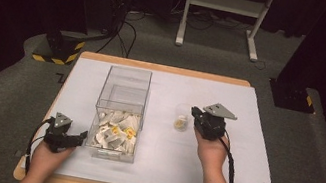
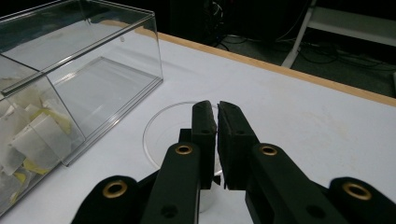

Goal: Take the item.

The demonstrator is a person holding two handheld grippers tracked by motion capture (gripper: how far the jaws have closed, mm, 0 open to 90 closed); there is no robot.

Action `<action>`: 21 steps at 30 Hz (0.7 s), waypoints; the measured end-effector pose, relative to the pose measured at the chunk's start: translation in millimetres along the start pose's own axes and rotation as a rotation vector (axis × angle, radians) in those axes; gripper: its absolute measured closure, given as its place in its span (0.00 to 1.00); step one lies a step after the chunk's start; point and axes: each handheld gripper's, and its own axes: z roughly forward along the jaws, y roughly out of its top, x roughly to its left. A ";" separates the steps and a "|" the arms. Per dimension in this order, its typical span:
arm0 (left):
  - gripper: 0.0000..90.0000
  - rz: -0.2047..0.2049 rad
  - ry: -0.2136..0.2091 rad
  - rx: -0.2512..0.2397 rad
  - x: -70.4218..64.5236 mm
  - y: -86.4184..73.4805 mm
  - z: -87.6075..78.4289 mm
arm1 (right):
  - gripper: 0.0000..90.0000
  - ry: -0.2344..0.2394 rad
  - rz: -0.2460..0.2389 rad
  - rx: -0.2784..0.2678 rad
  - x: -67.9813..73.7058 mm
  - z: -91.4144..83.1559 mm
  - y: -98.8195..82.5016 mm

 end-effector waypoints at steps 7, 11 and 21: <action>0.26 0.000 0.001 -0.001 -0.1 0.0 0.1 | 0.88 -0.004 -0.001 0.004 2.4 -6.1 -5.5; 0.26 0.001 0.002 0.000 -0.1 0.0 0.0 | 0.83 -0.011 -0.001 0.006 3.4 -9.4 -9.8; 0.26 -0.001 0.002 -0.002 -0.5 -0.1 0.2 | 0.74 -0.031 -0.002 0.011 7.3 -18.8 -22.7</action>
